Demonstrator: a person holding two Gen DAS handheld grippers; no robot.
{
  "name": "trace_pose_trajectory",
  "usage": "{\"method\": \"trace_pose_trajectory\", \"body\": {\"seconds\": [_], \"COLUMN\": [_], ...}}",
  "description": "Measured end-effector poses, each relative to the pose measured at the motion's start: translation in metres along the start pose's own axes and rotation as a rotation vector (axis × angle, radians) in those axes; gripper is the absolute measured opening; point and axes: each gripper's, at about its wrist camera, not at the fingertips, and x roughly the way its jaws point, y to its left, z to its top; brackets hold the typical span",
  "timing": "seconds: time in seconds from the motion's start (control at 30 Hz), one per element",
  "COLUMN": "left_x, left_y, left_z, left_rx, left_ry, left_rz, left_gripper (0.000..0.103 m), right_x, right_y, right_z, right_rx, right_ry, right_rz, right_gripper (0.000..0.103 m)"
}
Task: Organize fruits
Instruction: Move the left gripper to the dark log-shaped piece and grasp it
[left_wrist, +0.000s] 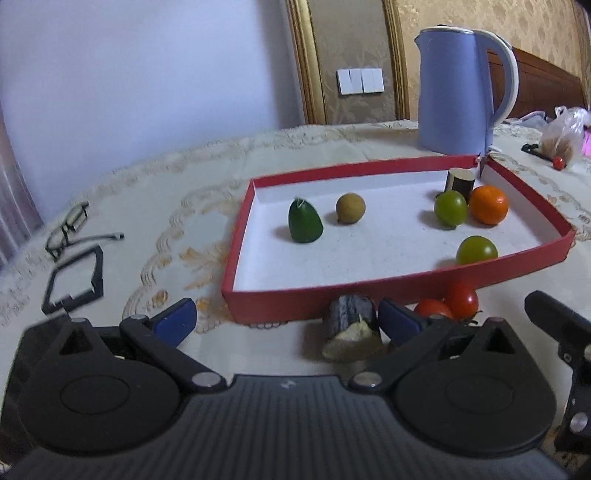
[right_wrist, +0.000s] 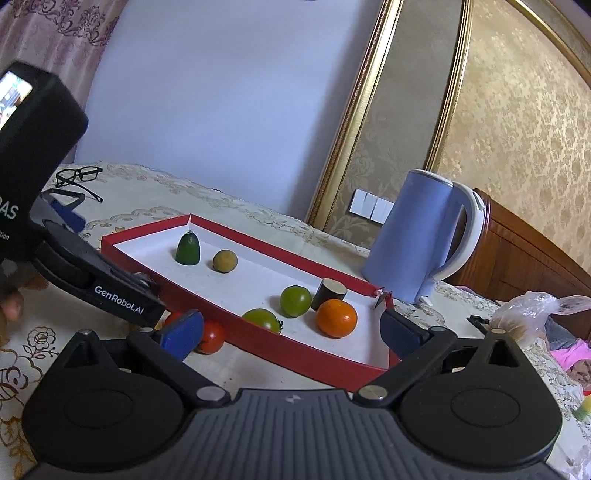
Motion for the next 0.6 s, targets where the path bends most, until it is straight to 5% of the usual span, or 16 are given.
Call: {"method": "trace_pose_trajectory", "body": {"seconds": [0.3, 0.6], "left_x": [-0.021, -0.028], "left_y": [0.057, 0.047], "left_z": [-0.005, -0.010], "left_rx": [-0.087, 0.033], "left_ry": [-0.008, -0.061], "left_rz": [0.113, -0.067], "left_gripper": [0.103, 0.103], "right_x": [-0.004, -0.005], "right_y": [-0.025, -0.042], "right_z": [0.002, 0.000], "right_rx": [0.202, 0.324], "right_ry": [0.024, 0.030], "right_rz": [0.110, 0.147], "right_gripper": [0.103, 0.103]}}
